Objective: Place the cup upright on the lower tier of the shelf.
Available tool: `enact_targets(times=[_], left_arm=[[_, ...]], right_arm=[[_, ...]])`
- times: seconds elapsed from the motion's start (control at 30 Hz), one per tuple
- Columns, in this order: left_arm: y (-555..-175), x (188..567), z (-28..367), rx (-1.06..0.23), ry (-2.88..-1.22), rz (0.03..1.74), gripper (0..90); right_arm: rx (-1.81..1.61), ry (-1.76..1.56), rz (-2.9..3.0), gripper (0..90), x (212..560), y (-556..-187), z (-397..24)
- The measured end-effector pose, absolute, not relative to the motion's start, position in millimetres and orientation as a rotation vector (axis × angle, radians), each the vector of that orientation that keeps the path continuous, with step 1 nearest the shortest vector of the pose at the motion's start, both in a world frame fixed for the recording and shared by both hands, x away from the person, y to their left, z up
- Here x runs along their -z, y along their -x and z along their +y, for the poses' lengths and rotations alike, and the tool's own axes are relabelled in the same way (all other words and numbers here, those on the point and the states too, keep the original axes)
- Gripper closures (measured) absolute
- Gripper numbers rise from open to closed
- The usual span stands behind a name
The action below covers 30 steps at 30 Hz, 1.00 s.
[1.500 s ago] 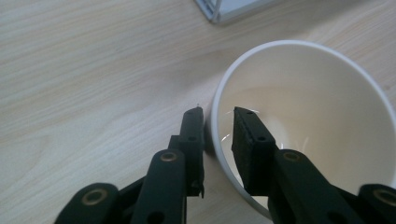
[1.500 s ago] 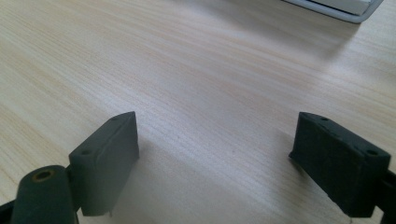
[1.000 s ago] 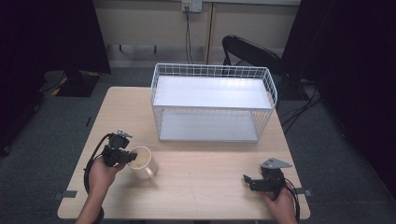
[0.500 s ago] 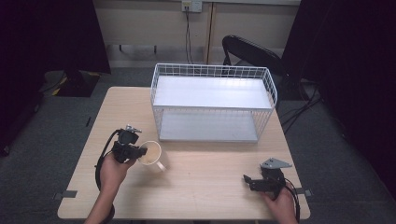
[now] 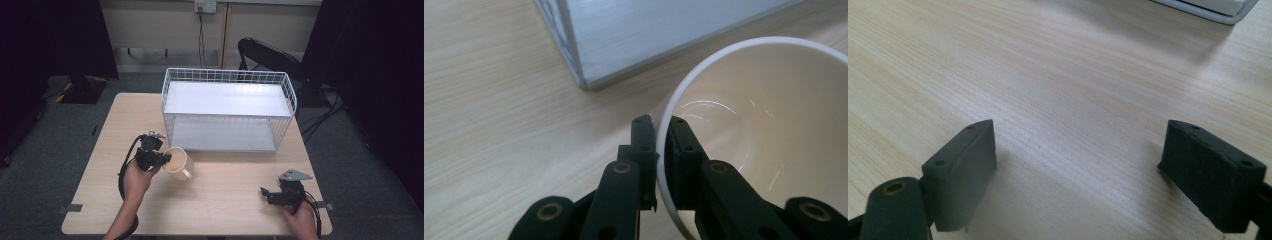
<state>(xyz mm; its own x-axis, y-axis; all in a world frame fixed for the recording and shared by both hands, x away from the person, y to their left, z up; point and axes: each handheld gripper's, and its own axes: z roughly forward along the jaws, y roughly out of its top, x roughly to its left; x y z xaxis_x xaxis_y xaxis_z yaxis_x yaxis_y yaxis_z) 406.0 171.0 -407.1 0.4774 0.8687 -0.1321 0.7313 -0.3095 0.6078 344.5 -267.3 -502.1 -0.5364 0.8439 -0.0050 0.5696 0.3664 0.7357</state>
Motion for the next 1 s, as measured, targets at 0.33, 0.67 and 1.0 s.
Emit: enact_targets(times=[0.33,0.67,1.0], left_arm=[[-412.6,402.7,151.1,-0.32,-2.106,1.3,84.2],[-417.6,400.9,130.3,-0.362,-2.065,1.285,84.2],[-423.0,404.7,118.6,-0.36,-2.044,1.281,84.2]], right_arm=[[-0.983,-1.233,2.251,13.9,502.1,-344.5,-267.3],[-0.983,-1.233,2.251,13.8,502.1,-344.4,-267.3],[-0.983,-1.233,2.251,13.9,502.1,-344.4,-267.3]])
